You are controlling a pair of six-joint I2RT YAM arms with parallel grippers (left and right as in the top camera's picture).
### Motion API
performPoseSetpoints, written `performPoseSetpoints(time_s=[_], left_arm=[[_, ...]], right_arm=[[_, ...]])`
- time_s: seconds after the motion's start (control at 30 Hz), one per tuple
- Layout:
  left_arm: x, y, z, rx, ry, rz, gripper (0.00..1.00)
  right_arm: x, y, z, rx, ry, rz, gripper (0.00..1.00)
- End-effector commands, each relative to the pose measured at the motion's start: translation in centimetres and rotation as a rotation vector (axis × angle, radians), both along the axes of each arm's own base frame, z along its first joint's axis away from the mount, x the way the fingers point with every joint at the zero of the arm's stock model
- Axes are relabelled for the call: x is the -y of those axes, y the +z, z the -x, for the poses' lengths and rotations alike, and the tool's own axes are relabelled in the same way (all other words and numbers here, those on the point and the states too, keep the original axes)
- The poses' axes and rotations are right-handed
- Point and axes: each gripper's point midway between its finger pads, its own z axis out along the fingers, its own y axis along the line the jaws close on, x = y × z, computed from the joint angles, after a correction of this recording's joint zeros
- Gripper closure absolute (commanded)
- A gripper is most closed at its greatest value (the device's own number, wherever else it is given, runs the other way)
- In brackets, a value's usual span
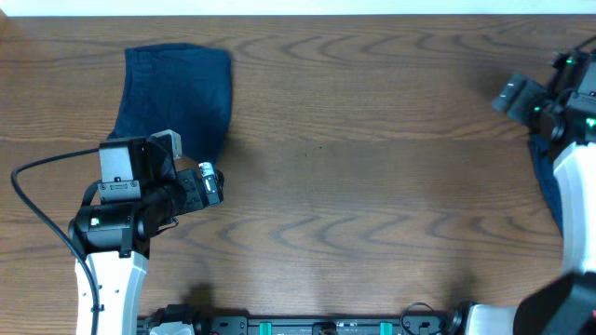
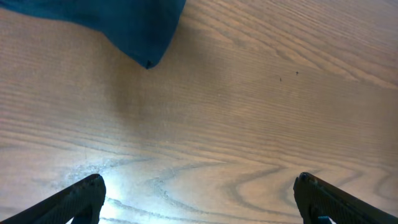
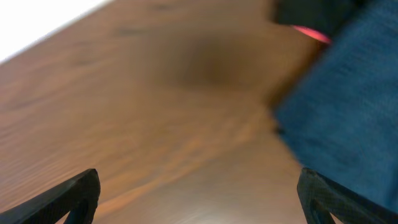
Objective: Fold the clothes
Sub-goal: 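Reach the right gripper to the navy shorts at the right edge and grasp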
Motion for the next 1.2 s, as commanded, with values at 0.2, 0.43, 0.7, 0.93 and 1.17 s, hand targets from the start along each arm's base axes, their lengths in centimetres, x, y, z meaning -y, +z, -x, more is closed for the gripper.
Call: performPoseSetpoints(time_s=[0.2, 0.43, 0.7, 0.93, 1.17], left_arm=[[0.4, 0.6, 0.5, -0.013, 0.014, 0.032, 0.02], [0.5, 0.3, 1.0, -0.039, 0.014, 0.032, 0.02], [0.5, 0.3, 1.0, -0.039, 0.014, 0.032, 0.02], [0.5, 0.3, 1.1, -0.042, 0.015, 0.033, 0.02], [0.5, 0.1, 1.5, -0.061, 0.014, 0.034, 0.02]], right_arm=[[7.7, -9.8, 1.8, -0.261, -0.233, 0.088, 0.02], [9.8, -14.8, 2.8, -0.398, -0.264, 0.160, 0.06], [9.6, -17.7, 3.5, -0.477, -0.241, 0.154, 0.20], [11.0, -17.3, 4.7, -0.513, -0.289, 0.213, 0.35], [11.9, -17.6, 5.0, -0.490, -0.304, 0.167, 0.51]])
